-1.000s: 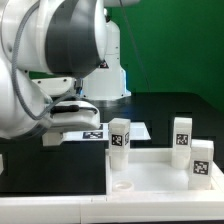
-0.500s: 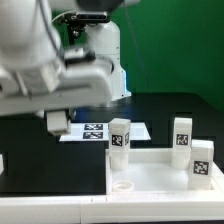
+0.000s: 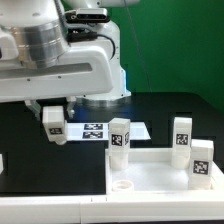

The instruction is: Assemble square table

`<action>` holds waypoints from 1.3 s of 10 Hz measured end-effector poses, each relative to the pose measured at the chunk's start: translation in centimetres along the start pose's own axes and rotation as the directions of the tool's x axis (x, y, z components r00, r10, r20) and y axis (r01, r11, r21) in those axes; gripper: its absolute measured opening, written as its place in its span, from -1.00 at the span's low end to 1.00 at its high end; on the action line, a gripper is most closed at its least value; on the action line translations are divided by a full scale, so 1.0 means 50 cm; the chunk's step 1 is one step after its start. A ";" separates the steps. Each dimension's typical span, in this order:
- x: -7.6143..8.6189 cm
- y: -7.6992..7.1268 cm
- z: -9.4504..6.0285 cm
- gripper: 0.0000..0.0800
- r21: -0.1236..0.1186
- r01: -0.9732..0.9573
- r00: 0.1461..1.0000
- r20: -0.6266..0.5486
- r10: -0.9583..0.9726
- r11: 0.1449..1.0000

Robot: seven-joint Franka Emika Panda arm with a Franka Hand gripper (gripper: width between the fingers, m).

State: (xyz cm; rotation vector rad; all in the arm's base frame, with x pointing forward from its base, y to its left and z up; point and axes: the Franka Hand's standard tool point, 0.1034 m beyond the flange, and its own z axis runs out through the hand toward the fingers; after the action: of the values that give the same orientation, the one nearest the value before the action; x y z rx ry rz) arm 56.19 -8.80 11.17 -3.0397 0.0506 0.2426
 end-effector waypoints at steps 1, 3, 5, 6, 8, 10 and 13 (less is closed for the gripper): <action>0.015 -0.043 -0.034 -0.29 -0.017 0.035 0.994 -0.107 -0.037 0.999; 0.025 -0.048 -0.046 -0.29 -0.041 0.047 0.968 -0.245 -0.056 0.998; 0.028 -0.039 -0.043 -0.29 -0.072 0.047 0.940 -0.333 -0.068 0.996; 0.037 -0.029 -0.048 -0.29 -0.101 0.042 0.907 -0.414 -0.080 0.994; 0.066 -0.086 -0.054 -0.29 -0.086 0.015 0.865 -0.499 -0.056 0.996; 0.098 -0.155 -0.071 -0.29 -0.064 0.023 0.846 -0.530 -0.054 0.998; 0.095 -0.147 -0.065 -0.29 -0.068 0.024 0.850 -0.525 -0.056 0.997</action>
Offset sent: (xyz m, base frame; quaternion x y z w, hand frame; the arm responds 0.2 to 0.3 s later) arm 0.0000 0.0000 0.0000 0.0000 0.1938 0.0000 0.9810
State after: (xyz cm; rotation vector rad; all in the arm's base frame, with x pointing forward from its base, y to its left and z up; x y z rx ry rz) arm 61.67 -1.93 14.27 -3.0569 0.0174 -0.6123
